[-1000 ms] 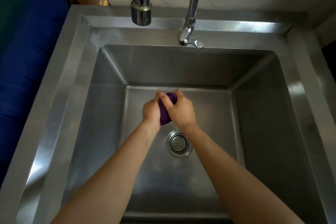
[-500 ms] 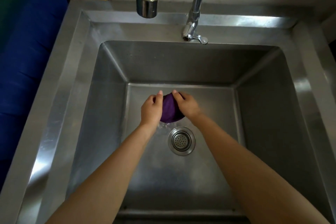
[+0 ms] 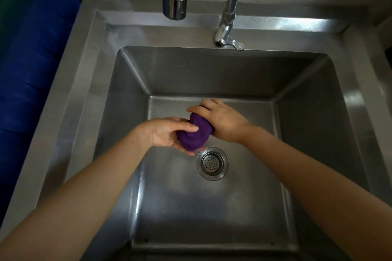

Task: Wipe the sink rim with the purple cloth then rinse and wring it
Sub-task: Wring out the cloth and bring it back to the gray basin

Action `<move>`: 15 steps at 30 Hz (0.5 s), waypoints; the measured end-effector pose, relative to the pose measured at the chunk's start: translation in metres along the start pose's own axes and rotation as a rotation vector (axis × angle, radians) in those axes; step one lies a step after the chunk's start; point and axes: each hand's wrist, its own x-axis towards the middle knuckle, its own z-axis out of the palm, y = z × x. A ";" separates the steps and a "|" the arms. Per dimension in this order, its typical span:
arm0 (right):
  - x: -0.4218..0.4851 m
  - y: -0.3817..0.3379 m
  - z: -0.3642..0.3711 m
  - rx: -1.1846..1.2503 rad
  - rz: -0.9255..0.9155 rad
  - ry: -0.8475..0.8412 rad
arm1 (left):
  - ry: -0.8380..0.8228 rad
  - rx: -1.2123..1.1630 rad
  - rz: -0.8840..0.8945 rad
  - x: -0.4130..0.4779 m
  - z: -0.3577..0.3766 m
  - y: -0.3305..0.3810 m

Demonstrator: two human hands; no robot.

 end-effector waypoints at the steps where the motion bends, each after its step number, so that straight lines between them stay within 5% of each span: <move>1: 0.001 -0.002 -0.003 -0.041 -0.032 -0.001 | -0.006 0.051 -0.029 0.001 0.004 0.000; 15: 0.010 0.002 -0.011 -0.132 0.093 -0.126 | 0.401 0.416 -0.078 0.015 0.029 0.004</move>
